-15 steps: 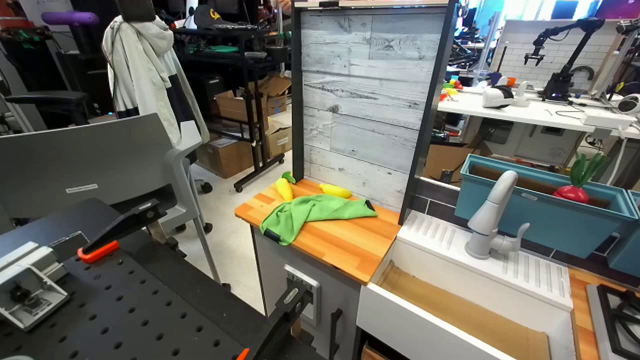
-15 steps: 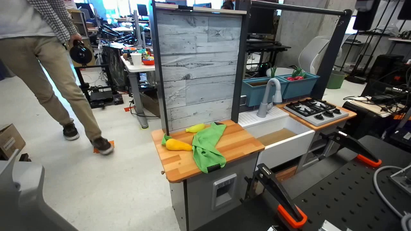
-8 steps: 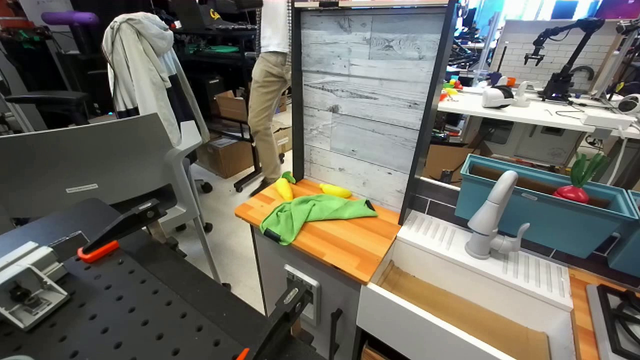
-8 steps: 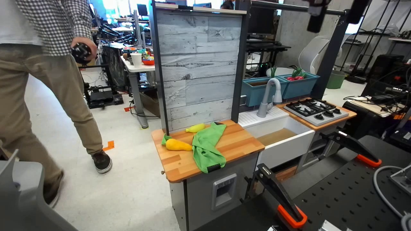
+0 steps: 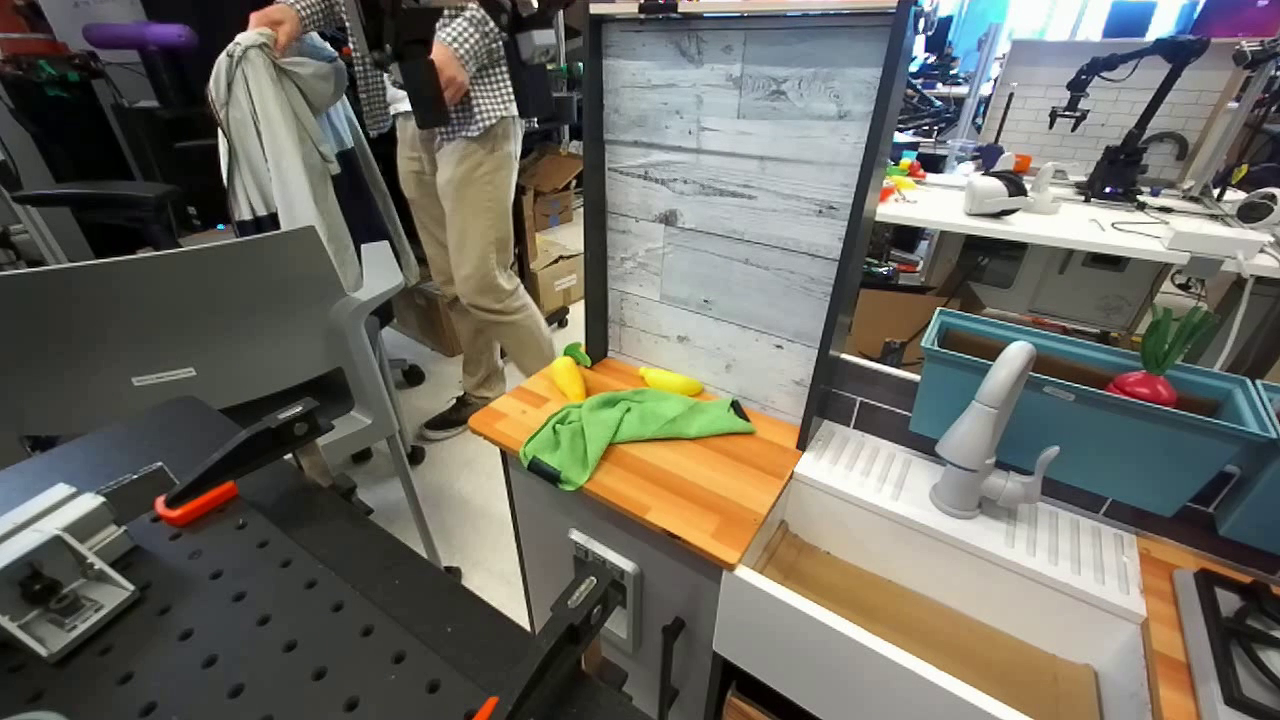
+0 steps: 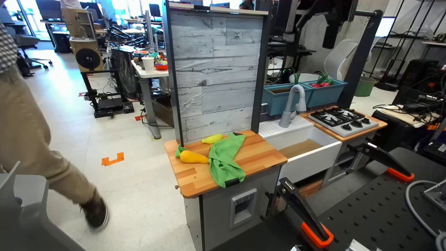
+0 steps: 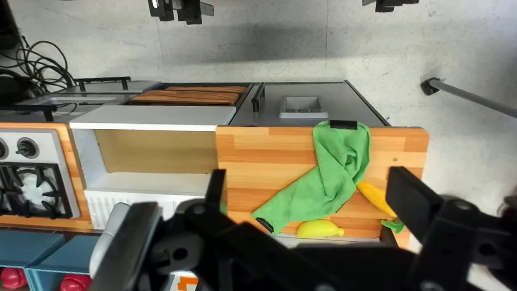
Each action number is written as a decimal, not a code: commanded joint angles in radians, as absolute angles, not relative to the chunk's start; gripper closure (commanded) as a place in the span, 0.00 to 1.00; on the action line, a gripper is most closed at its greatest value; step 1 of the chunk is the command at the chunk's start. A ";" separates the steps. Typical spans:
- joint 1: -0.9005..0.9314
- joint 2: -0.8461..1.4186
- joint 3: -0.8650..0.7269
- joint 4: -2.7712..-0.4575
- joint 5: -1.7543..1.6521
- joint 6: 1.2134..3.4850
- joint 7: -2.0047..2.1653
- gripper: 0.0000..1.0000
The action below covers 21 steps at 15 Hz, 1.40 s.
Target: Move the carrot plushie to the right
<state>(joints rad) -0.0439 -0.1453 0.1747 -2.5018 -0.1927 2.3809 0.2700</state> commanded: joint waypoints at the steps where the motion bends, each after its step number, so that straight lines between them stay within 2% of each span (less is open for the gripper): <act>1: -0.016 -0.153 0.146 -2.503 -0.198 2.377 0.273 0.00; 11: -0.014 -0.123 0.171 -2.484 -0.266 2.403 0.337 0.00; 21: 0.104 0.238 0.146 -2.261 -0.503 2.540 0.429 0.00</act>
